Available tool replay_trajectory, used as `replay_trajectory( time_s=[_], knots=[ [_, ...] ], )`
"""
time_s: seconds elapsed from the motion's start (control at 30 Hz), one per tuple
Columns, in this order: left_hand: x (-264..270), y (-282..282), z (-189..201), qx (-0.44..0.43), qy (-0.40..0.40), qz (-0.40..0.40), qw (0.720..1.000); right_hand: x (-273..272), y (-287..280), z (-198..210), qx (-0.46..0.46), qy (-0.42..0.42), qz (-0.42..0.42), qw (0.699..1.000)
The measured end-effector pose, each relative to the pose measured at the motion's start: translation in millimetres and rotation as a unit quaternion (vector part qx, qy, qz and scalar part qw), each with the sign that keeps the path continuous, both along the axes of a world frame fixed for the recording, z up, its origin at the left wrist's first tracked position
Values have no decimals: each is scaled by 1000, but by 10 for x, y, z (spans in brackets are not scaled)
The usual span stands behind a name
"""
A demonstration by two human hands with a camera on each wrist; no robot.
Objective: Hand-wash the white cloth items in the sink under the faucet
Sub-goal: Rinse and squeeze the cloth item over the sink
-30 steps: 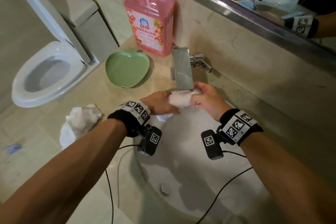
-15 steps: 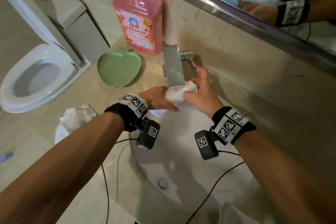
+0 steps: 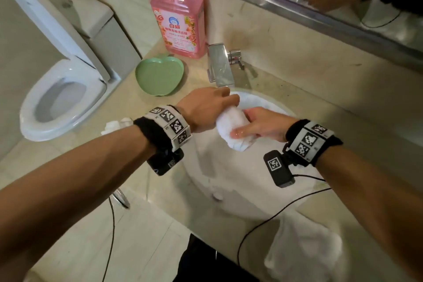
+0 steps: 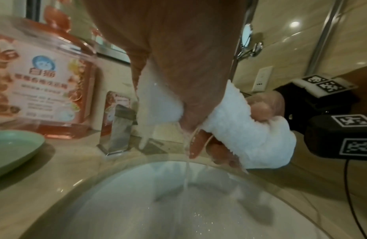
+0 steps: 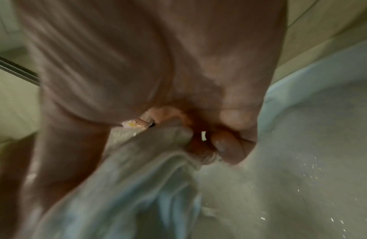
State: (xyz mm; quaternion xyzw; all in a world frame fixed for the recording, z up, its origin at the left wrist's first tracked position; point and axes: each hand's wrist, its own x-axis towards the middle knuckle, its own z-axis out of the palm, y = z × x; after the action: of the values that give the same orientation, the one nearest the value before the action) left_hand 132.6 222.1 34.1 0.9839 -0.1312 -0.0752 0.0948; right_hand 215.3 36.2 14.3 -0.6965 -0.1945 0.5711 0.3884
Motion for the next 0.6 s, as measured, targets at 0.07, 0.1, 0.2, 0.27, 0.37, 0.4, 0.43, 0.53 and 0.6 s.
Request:
replay_trajectory(
  time_s=[0.07, 0.1, 0.2, 0.27, 0.37, 0.4, 0.43, 0.53, 0.6],
  knots=[
    [8, -67, 81, 5, -30, -24, 999, -96, -29, 24, 8, 18, 2, 1000],
    [12, -91, 106, 10, -37, -29, 999, -135, -37, 18, 13, 22, -11, 1000],
    [32, -140, 117, 35, -36, -18, 999, -223, -68, -42, 33, 38, -67, 996],
    [27, -147, 62, 60, -20, -5, 998, -283, -103, -75, 32, 33, -93, 995],
    [-20, -202, -24, 108, 45, 34, 993, -311, -115, -105, -7, -83, -71, 994],
    [-36, -231, -66, 118, 68, 44, 990, -311, -118, -115, -25, -143, -41, 989],
    [-49, -253, -109, 130, 86, 56, 986, -317, -114, -128, -45, -211, -2, 976],
    [-43, -254, -192, 136, 121, 90, 979, -327, -68, -219, -86, -379, 75, 918],
    [14, -265, -287, 166, 189, 121, 960, -326, -18, -316, -103, -478, 117, 865]
  ],
)
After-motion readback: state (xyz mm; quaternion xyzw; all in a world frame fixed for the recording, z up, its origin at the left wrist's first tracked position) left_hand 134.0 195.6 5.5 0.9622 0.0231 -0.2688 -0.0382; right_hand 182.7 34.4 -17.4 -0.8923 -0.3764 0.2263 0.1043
